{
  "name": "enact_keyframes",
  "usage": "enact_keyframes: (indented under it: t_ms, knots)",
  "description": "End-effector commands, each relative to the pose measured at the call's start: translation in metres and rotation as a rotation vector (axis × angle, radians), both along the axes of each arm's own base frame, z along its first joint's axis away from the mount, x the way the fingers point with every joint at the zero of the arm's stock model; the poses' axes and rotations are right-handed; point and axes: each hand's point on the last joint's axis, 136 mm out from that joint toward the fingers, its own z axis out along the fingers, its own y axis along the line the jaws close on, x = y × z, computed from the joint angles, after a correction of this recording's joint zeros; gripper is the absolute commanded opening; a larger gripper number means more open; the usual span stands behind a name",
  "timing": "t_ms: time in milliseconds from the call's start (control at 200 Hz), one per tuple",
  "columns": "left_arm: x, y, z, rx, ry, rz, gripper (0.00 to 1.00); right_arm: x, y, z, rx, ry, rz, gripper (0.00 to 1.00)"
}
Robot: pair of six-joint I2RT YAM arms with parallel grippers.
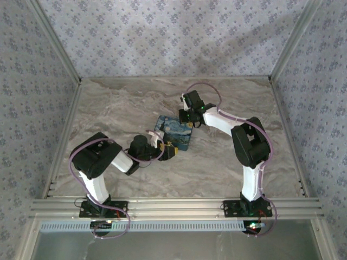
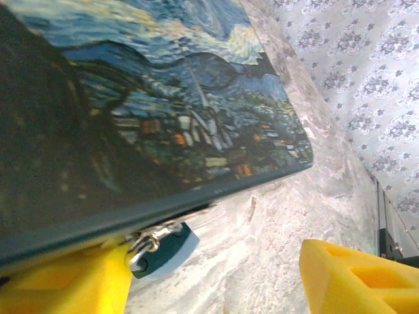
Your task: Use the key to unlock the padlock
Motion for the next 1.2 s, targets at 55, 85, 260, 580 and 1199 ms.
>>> enact_keyframes:
  t_ms: [55,85,260,580,1199]
  knots:
    - [-0.007,-0.010,0.013,-0.047,-0.056,-0.013,0.70,-0.054,-0.009,-0.056,-0.111,0.225,0.048,0.00]
    - [-0.009,-0.009,0.012,-0.051,-0.050,-0.007,0.68,-0.054,-0.010,-0.056,-0.111,0.226,0.048,0.00]
    - [-0.016,-0.005,0.013,-0.076,-0.049,0.021,0.66,-0.054,-0.009,-0.056,-0.111,0.224,0.046,0.00]
    - [-0.013,-0.007,-0.001,-0.017,-0.028,0.061,0.63,-0.055,-0.010,-0.052,-0.114,0.215,0.046,0.00]
    - [0.001,-0.005,-0.025,0.009,0.071,0.086,0.22,-0.053,-0.017,-0.047,-0.106,0.206,0.035,0.00]
